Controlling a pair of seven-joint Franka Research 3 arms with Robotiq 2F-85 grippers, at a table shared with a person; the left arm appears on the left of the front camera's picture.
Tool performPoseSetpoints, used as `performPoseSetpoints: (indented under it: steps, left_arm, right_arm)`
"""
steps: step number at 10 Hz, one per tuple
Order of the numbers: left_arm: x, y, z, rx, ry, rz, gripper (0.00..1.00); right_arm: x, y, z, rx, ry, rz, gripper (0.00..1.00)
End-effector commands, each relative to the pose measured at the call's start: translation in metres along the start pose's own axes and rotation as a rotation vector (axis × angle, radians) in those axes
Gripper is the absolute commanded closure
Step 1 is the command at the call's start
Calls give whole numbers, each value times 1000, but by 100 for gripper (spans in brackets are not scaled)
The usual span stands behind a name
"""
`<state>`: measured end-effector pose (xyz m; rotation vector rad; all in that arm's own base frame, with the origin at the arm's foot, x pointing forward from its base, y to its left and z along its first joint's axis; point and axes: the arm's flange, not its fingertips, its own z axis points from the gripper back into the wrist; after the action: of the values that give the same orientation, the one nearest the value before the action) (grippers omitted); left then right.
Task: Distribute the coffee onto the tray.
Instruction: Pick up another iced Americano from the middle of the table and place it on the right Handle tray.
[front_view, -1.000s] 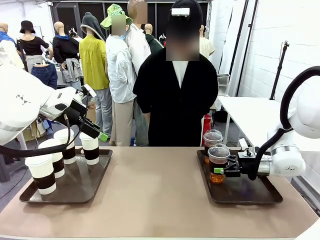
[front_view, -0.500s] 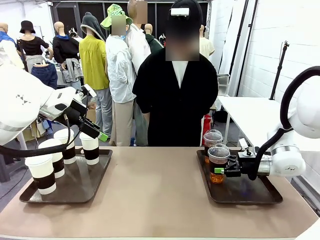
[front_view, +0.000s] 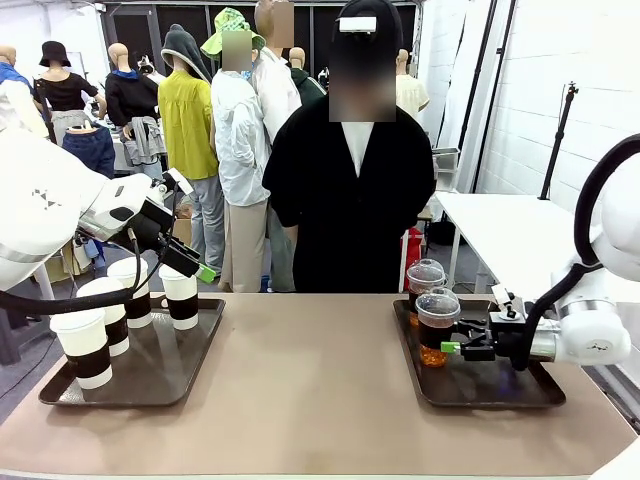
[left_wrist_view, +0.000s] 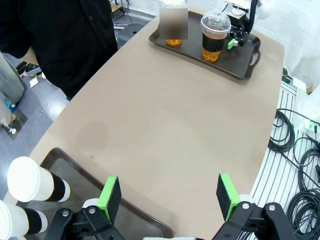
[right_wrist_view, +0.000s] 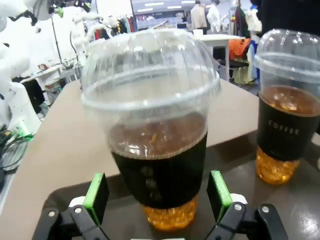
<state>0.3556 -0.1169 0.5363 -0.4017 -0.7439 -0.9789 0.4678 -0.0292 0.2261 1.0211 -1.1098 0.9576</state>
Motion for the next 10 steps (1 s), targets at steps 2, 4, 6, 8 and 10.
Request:
performPoseSetpoints:
  steps: [2,4,6,8,10]
  left_arm:
    - [0,2,1,-14,-11,-5,0]
    - [0,2,1,-14,-11,-5,0]
    - [0,2,1,-14,-11,-5,0]
    - [0,2,1,-14,-11,-5,0]
    - [0,2,1,-14,-11,-5,0]
  right_arm:
    - [-5,17,20,-47,-22,-24,0]
    - [-9,26,31,-70,-21,-28,0]
    - [-12,15,29,-60,-9,-38,0]
    - [-12,15,29,-60,-9,-38,0]
    - [-12,15,29,-60,-9,-38,0]
